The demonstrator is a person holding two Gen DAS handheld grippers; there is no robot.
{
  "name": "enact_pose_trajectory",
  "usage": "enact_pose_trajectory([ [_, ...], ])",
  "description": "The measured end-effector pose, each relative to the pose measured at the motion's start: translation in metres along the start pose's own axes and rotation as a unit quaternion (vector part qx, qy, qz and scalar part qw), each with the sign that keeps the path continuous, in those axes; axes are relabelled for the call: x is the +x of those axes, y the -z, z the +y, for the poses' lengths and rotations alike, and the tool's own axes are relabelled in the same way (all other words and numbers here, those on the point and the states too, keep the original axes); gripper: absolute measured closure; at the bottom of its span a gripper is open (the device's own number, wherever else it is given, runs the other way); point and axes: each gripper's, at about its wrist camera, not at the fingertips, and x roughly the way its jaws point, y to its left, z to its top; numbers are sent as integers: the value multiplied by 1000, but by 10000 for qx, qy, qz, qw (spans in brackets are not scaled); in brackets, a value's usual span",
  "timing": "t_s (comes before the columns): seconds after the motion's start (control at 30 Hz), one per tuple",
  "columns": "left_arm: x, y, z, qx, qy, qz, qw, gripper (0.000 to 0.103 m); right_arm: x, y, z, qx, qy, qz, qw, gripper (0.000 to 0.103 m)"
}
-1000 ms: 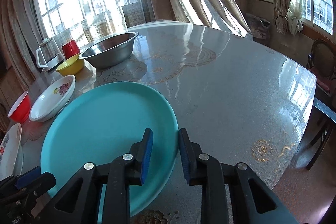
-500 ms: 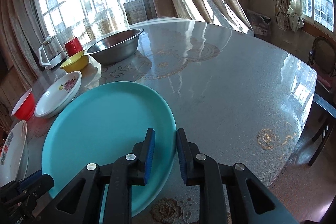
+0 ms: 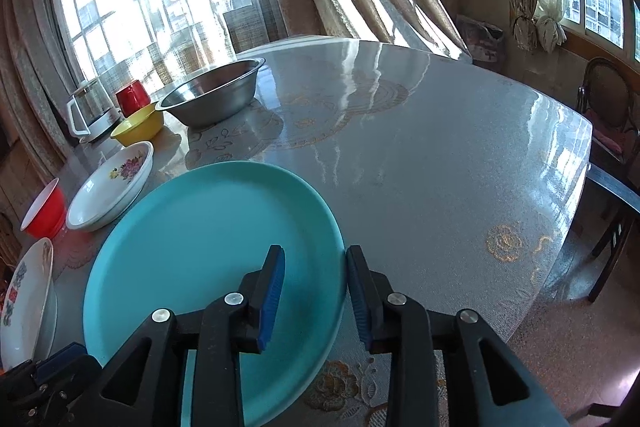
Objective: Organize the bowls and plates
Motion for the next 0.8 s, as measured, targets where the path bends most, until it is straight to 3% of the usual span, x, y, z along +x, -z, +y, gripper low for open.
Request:
enact_pose_trajectory([
  [0.13, -4, 3, -1, 63, 86, 42, 9999, 70, -4, 4, 2, 25, 21, 14, 10000, 70],
  [0.23, -10, 4, -3, 163, 122, 3, 9998, 60, -6, 6, 3, 2, 112, 33, 9999, 70],
  [0.4, -27, 8, -12, 549, 64, -214, 9982, 28, -16, 11, 1, 111, 211, 18, 9997, 65],
  [0.57, -43, 9, -16, 844, 33, -531, 9950, 16, -25, 18, 1, 228, 194, -11, 9995, 65],
  [0.7, -55, 10, -9, 877, 226, -742, 9931, 6, -37, 20, 5, 253, 203, -124, 9994, 64],
  [0.8, -62, 9, -1, 806, 148, -849, 9930, 5, -46, 20, 12, 189, 143, -218, 9995, 63],
])
